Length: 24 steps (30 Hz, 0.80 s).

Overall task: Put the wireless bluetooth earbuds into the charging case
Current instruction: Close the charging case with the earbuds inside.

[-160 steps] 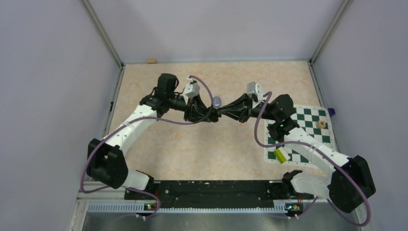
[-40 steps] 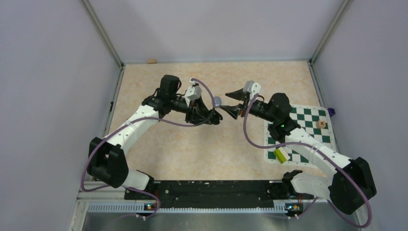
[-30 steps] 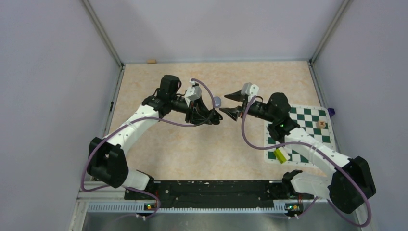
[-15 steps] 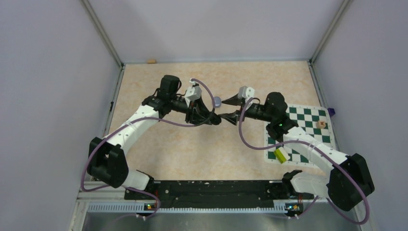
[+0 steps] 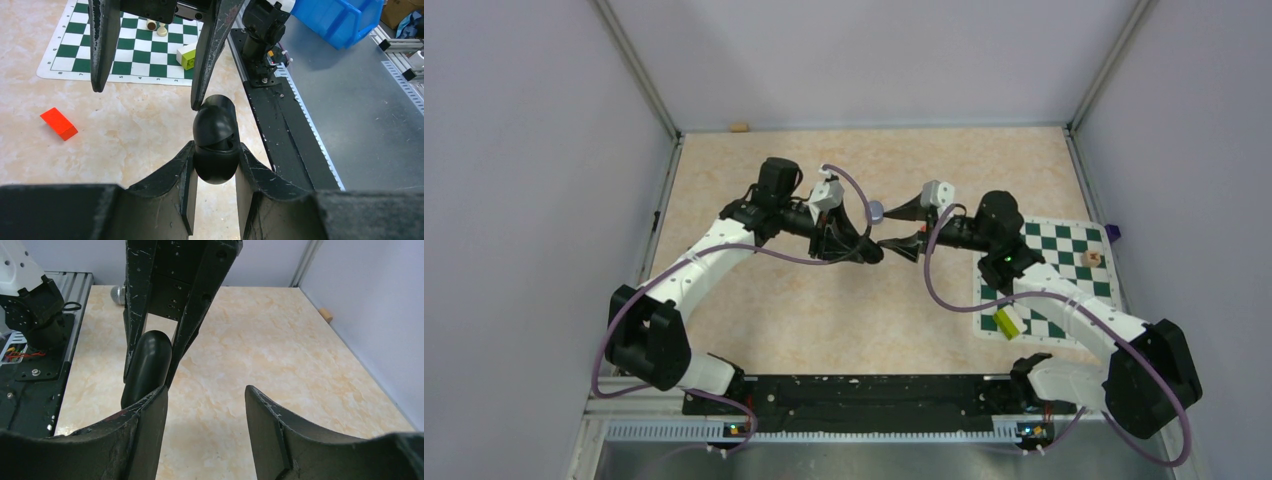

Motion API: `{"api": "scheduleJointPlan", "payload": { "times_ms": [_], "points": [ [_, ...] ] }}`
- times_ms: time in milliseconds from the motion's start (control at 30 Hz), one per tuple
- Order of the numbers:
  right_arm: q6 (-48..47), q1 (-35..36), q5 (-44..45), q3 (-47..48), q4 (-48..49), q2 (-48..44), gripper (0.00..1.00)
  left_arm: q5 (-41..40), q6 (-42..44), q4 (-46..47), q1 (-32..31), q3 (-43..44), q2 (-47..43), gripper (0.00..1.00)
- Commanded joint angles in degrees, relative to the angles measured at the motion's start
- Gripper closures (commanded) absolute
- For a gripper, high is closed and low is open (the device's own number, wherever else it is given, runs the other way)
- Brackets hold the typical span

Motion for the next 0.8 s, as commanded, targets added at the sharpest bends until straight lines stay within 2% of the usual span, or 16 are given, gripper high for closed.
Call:
{"api": "scheduleJointPlan", "payload": {
  "times_ms": [0, 133, 300, 500, 767],
  "points": [
    [1.55, -0.13, -5.59, 1.55, 3.16, -1.44, 0.42, 0.83, 0.9, 1.14, -0.07, 1.03, -0.56, 1.0],
    [1.69, -0.13, -8.2, 1.55, 3.18, -1.55, 0.42, 0.82, 0.93, 1.11, -0.1, 0.96, -0.46, 1.0],
    [0.71, -0.16, -5.59, 1.63, 2.92, -3.11, 0.4, 0.79, 1.07, 0.96, -0.1, 0.92, -0.41, 1.0],
    [4.72, -0.06, -12.83, 0.81, 6.65, -2.98, 0.39, 0.83, 1.19, 0.79, -0.12, 1.14, -0.23, 1.0],
    [3.44, 0.27, -13.31, 1.02, 5.18, -2.96, 0.38, 0.69, 1.29, 0.69, -0.19, 1.16, -0.23, 1.0]
  ]
}}
